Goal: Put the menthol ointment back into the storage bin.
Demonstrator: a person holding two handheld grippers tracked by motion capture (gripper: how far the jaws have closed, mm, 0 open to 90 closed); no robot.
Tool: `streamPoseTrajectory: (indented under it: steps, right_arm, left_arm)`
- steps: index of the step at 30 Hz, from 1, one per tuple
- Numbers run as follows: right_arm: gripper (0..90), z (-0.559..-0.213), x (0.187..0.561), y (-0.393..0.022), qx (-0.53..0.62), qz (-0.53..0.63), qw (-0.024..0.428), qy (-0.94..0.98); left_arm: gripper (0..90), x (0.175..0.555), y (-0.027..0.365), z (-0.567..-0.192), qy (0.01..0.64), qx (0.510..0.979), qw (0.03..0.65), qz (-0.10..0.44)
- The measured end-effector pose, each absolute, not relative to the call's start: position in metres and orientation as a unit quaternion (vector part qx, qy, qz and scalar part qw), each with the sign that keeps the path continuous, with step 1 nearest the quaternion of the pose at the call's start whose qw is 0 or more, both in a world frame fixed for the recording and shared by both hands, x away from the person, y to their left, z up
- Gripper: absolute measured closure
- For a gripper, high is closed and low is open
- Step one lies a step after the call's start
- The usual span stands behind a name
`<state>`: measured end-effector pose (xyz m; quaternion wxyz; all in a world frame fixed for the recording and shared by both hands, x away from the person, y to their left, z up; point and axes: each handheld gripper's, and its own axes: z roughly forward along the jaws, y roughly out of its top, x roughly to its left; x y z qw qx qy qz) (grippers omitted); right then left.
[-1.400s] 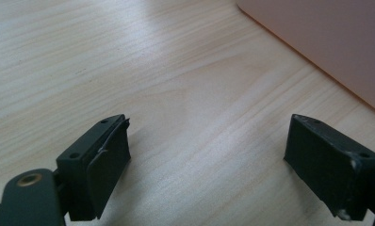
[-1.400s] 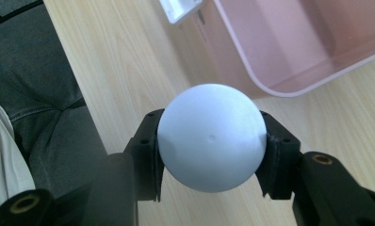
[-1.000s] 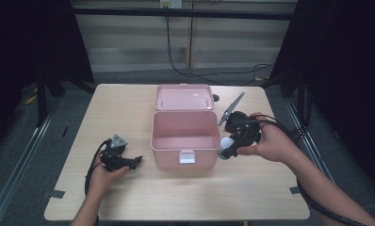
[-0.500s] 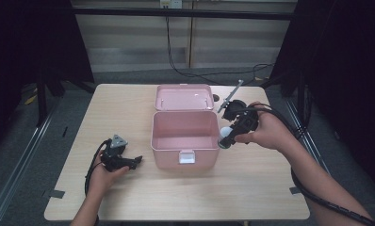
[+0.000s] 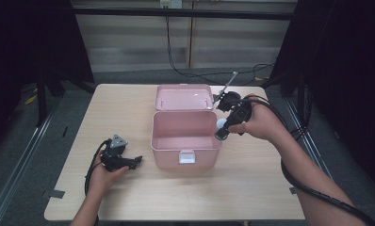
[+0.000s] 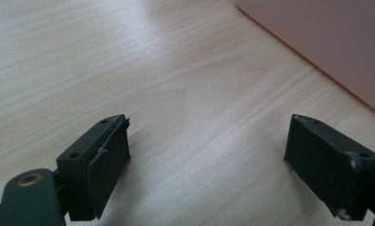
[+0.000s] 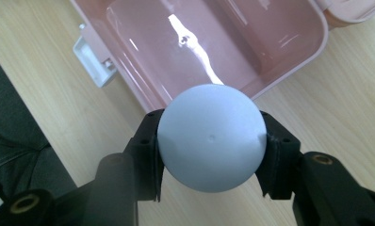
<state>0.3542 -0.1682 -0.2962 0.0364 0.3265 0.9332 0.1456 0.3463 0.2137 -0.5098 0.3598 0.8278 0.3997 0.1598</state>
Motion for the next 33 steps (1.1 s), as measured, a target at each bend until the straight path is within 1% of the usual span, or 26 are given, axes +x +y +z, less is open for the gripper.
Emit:
streamPoseTrajectory:
  steps: [8, 23, 32, 33]
  right_arm:
    - [50.3, -0.302, 0.366, -0.161, 0.337, 0.137, 0.041, 0.931]
    - [50.3, -0.315, 0.386, -0.152, 0.369, 0.165, 0.031, 0.914]
    - [50.3, -0.327, 0.396, -0.142, 0.391, 0.145, 0.036, 0.908]
    - [50.3, -0.329, 0.396, -0.140, 0.396, 0.142, 0.032, 0.907]
  left_arm:
    - [13.6, 0.346, 0.213, -0.510, 0.400, 0.828, 0.359, 0.160]
    - [13.3, 0.346, 0.213, -0.510, 0.400, 0.829, 0.358, 0.160]
    - [13.2, 0.346, 0.213, -0.510, 0.399, 0.828, 0.360, 0.159]
    - [13.2, 0.346, 0.213, -0.510, 0.399, 0.828, 0.360, 0.159]
